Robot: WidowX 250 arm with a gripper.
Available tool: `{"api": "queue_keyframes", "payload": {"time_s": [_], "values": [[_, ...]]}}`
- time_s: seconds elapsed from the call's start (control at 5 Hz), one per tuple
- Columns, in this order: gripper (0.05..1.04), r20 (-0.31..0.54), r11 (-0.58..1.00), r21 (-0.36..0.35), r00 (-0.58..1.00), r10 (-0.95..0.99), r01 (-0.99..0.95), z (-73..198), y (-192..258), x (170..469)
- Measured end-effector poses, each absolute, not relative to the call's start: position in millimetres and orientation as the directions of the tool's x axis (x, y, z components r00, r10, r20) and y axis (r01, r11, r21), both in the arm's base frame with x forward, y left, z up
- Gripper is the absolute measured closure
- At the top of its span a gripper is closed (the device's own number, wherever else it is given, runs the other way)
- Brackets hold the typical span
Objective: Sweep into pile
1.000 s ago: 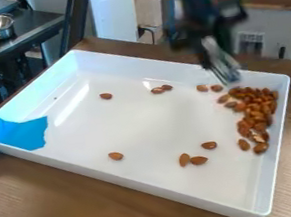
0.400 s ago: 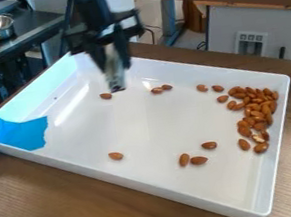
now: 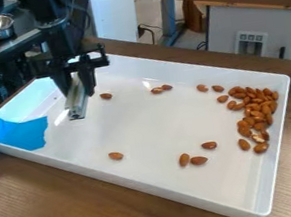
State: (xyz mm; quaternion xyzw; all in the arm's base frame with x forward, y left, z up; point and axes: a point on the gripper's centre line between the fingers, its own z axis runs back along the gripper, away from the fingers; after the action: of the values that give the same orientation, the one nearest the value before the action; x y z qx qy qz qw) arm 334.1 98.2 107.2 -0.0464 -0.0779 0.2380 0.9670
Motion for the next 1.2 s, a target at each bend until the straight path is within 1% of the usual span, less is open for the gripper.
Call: {"api": "queue_keyframes", "payload": {"time_s": [0.2, 0.4, 0.6, 0.8, 1.0, 1.2], "values": [[0.703, 0.120, 0.886, -0.087, 0.878, 0.464, -0.456, 95.4, 101.0, 325.6], [0.703, 0.122, 0.902, -0.051, 0.894, 0.432, -0.429, 81.6, 88.1, 324.2], [0.703, 0.123, 0.907, -0.025, 0.899, 0.420, -0.420, 64.3, 77.1, 327.1], [0.703, 0.137, 0.907, -0.007, 0.898, 0.418, -0.421, 56.9, 70.5, 331.5], [0.703, 0.133, 0.910, -0.011, 0.901, 0.413, -0.415, 56.4, 60.1, 333.2], [0.703, 0.115, 0.918, -0.028, 0.911, 0.396, -0.395, 54.4, 38.8, 332.2]]}}
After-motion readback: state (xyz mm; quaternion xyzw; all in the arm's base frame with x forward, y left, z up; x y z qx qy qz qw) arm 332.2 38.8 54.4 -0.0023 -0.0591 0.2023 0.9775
